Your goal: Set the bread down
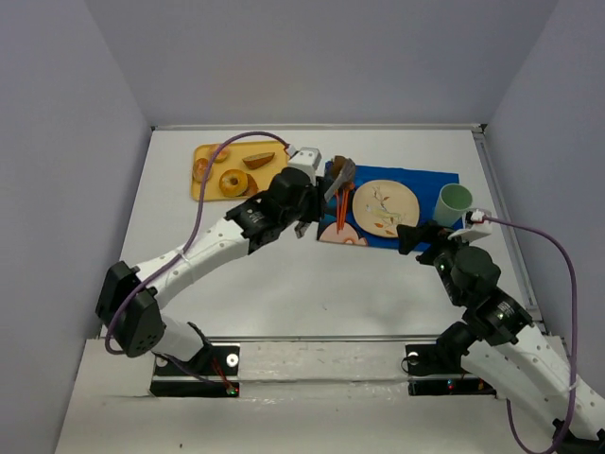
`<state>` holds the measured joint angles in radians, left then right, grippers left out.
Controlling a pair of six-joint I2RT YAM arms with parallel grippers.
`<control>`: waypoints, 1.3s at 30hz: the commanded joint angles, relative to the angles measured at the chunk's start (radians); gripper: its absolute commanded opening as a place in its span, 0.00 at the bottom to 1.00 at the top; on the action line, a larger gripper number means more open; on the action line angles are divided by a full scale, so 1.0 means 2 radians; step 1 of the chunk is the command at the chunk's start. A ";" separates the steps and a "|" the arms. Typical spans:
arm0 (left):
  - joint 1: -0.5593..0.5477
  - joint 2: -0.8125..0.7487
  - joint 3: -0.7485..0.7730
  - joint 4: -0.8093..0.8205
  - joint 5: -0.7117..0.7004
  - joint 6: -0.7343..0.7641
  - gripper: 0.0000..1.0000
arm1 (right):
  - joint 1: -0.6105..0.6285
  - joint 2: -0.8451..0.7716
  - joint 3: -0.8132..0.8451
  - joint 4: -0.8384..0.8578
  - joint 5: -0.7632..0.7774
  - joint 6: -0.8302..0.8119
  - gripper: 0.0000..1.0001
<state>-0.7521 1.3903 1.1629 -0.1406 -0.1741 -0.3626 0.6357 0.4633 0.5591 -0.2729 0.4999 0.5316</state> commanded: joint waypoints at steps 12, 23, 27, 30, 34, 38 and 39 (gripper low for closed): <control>-0.139 0.233 0.191 0.002 0.048 0.020 0.40 | -0.002 -0.107 -0.025 0.002 0.022 0.002 1.00; -0.143 0.261 0.223 -0.019 0.036 0.020 0.66 | -0.002 -0.107 -0.023 -0.002 0.020 0.003 1.00; -0.143 0.253 0.225 -0.022 0.030 0.023 0.67 | -0.002 -0.106 -0.023 -0.003 0.020 0.004 1.00; -0.143 0.244 0.230 -0.032 0.003 0.023 0.66 | -0.002 -0.107 -0.023 -0.004 0.018 0.005 1.00; -0.142 0.221 0.223 -0.036 -0.022 0.032 0.65 | -0.002 -0.104 -0.023 -0.004 0.018 0.007 1.00; -0.139 0.198 0.213 -0.042 -0.053 0.033 0.64 | -0.002 -0.100 -0.021 -0.004 0.019 0.006 1.00; -0.138 0.194 0.211 -0.042 -0.058 0.033 0.64 | -0.002 -0.099 -0.021 -0.004 0.019 0.006 1.00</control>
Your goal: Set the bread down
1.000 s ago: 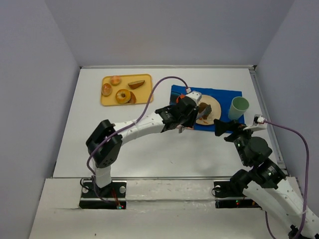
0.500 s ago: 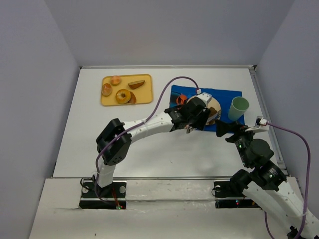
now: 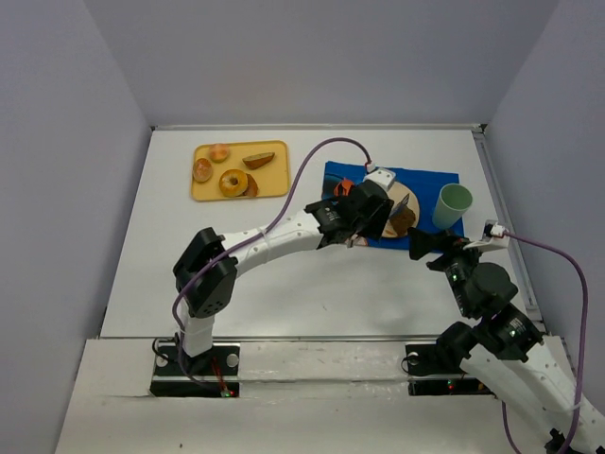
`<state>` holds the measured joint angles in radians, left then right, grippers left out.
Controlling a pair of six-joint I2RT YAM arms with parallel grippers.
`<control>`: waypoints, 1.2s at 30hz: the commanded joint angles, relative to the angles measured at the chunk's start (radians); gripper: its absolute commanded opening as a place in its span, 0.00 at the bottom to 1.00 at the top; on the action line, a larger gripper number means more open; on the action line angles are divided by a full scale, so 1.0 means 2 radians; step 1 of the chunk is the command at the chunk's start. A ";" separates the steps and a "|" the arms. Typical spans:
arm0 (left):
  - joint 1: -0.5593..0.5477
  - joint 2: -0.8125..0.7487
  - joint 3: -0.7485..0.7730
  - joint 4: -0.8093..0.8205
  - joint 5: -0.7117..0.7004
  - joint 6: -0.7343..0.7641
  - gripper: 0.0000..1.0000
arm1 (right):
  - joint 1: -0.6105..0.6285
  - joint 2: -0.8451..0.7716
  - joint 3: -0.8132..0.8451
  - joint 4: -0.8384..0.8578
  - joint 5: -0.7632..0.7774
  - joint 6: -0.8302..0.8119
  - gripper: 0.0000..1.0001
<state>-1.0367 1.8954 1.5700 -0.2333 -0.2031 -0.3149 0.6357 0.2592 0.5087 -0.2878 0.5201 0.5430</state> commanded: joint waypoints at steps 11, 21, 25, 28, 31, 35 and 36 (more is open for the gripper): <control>0.089 -0.186 -0.099 -0.049 -0.160 -0.039 0.64 | -0.002 0.007 0.005 0.003 0.014 0.002 1.00; 0.251 -0.244 -0.190 -0.057 -0.186 -0.035 0.66 | -0.002 0.024 0.004 0.010 0.023 0.002 1.00; 0.288 -0.241 -0.207 -0.056 -0.188 -0.021 0.66 | -0.002 0.032 0.005 0.015 0.025 0.001 1.00; 0.290 -0.229 -0.209 -0.049 -0.181 -0.010 0.67 | -0.002 0.038 0.004 0.019 0.028 0.000 1.00; 0.292 -0.213 -0.207 -0.044 -0.171 -0.004 0.67 | -0.002 0.044 0.004 0.021 0.028 -0.002 1.00; 0.294 -0.186 -0.201 -0.042 -0.153 -0.003 0.66 | -0.002 0.048 0.004 0.023 0.029 -0.002 1.00; 0.294 -0.182 -0.201 -0.042 -0.150 -0.005 0.66 | -0.002 0.048 0.003 0.023 0.028 -0.002 1.00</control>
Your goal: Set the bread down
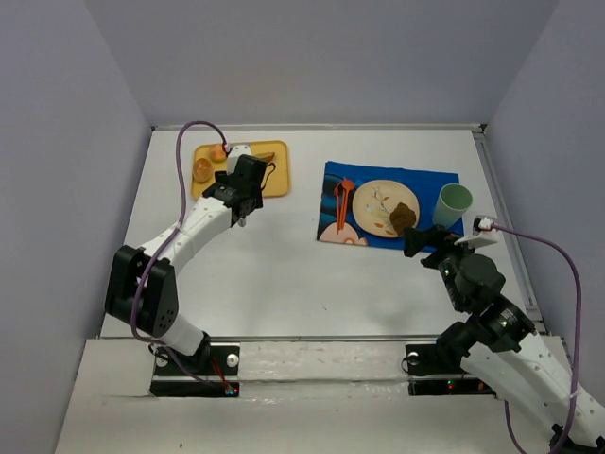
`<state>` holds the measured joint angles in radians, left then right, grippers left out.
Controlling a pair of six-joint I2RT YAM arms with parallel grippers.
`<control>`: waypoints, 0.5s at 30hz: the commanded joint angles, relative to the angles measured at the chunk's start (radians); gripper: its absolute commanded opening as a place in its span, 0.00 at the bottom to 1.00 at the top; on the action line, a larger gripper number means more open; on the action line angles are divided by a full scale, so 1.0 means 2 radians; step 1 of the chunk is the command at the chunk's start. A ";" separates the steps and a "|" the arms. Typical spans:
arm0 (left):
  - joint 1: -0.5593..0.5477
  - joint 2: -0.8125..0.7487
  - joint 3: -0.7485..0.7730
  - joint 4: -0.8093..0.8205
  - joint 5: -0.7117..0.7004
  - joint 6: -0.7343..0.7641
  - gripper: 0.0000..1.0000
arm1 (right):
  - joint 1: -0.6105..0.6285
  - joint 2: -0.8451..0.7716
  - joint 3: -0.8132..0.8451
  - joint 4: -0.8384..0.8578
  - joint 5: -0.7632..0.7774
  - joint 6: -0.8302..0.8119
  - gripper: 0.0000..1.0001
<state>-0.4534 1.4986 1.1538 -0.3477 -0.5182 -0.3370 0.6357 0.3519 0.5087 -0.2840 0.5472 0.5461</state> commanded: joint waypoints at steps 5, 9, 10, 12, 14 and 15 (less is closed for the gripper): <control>0.003 0.038 0.014 0.011 0.011 -0.003 0.64 | -0.002 0.004 0.003 0.025 0.015 -0.004 1.00; 0.003 0.045 0.015 0.020 0.034 -0.003 0.56 | -0.002 0.006 0.002 0.028 0.014 -0.004 1.00; 0.003 0.046 0.016 0.020 0.035 -0.005 0.53 | -0.002 0.006 0.003 0.028 0.014 -0.005 1.00; 0.003 0.047 0.019 0.018 0.034 -0.006 0.47 | -0.002 0.009 0.003 0.028 0.014 -0.005 1.00; 0.003 0.042 0.020 0.016 0.034 -0.007 0.40 | -0.002 0.009 0.002 0.029 0.014 -0.005 1.00; 0.003 0.040 0.019 0.016 0.033 -0.008 0.35 | -0.002 0.010 0.002 0.031 0.014 -0.006 1.00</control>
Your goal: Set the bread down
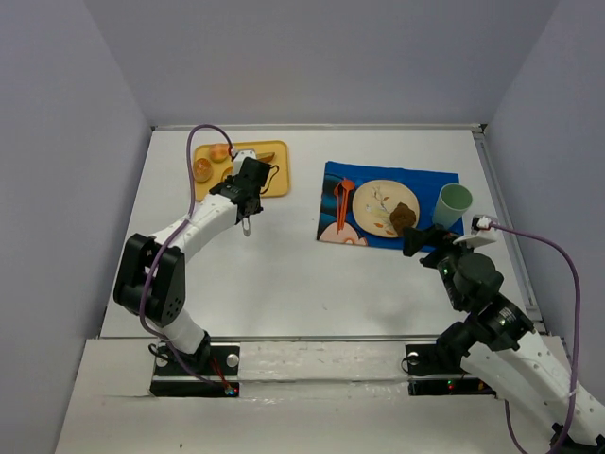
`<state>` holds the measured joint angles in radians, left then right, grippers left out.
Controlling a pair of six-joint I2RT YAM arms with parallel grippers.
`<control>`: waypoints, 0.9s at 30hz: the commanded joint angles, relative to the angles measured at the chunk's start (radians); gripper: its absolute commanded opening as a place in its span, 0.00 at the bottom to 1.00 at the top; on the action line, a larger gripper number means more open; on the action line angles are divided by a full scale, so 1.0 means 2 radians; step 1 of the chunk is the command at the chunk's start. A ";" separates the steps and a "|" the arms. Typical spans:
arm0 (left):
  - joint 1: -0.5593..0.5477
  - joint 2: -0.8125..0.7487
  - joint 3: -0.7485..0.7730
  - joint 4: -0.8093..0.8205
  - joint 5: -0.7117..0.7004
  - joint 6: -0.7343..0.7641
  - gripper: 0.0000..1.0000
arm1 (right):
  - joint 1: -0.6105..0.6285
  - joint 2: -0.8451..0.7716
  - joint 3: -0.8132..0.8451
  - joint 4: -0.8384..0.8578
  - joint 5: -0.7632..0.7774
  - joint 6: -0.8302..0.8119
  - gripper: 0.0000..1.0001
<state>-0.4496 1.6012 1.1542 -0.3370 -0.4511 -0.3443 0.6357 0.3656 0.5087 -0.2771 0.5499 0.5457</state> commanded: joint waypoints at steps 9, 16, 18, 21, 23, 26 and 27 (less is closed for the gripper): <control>0.000 -0.063 0.025 0.006 -0.007 -0.006 0.06 | -0.002 0.007 0.001 0.031 0.010 -0.006 1.00; -0.015 -0.116 0.030 0.020 0.041 -0.006 0.06 | -0.002 0.005 0.001 0.032 0.008 -0.006 1.00; -0.037 -0.129 0.023 0.026 0.046 -0.011 0.06 | -0.002 0.001 0.000 0.032 0.007 -0.007 1.00; -0.089 -0.135 0.017 0.038 0.061 -0.015 0.06 | -0.002 -0.005 0.000 0.032 0.006 -0.007 1.00; -0.122 -0.128 0.023 0.046 0.062 -0.018 0.06 | -0.002 -0.007 -0.001 0.033 0.003 -0.007 1.00; -0.186 -0.108 0.040 0.048 0.068 -0.031 0.06 | -0.002 -0.015 -0.004 0.032 -0.002 -0.005 1.00; -0.202 -0.091 0.050 0.054 0.068 -0.036 0.06 | -0.002 -0.017 -0.004 0.031 -0.003 -0.007 1.00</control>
<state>-0.7250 1.3705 1.1725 -0.2958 -0.3466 -0.3809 0.6357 0.3557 0.5076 -0.2749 0.5468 0.5453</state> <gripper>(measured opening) 0.342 0.995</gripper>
